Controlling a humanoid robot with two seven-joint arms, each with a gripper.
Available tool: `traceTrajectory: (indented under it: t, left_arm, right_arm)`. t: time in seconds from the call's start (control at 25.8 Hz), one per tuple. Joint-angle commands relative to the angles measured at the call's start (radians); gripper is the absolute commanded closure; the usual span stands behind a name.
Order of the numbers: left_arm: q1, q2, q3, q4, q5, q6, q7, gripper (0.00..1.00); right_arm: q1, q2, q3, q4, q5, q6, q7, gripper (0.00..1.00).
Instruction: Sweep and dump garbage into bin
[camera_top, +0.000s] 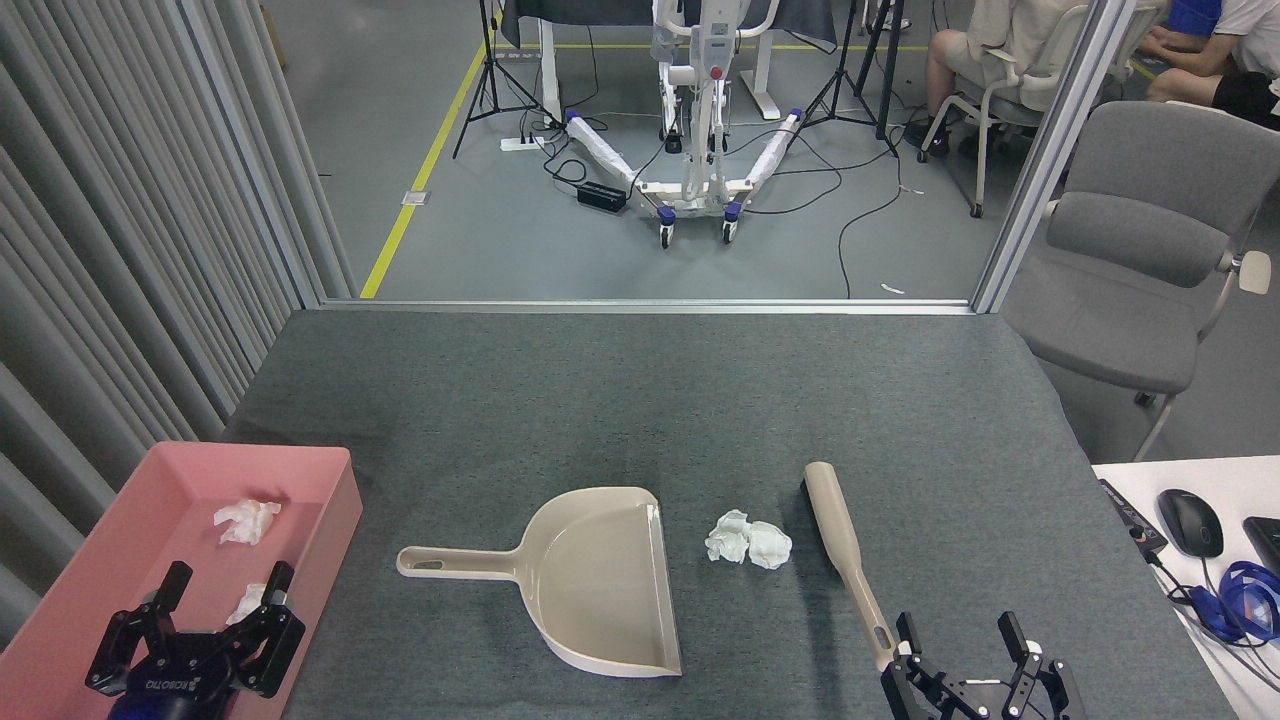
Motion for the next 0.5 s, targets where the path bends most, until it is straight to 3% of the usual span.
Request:
traceTrajectory:
  t: [0.0,0.46]
  left_arm:
    - [0.0,-0.003,0.014,0.002,-0.003,-0.005,0.002,0.0]
    - [-0.001,-0.005,0.012,-0.005,0.0,-0.008,0.003,0.0]
  right_arm:
    - [0.0,0.0,0.0,0.001,0.0,0.0,0.0,0.02]
    - [0.002,0.0,0.0,0.001,0.0,0.0,0.0,0.02]
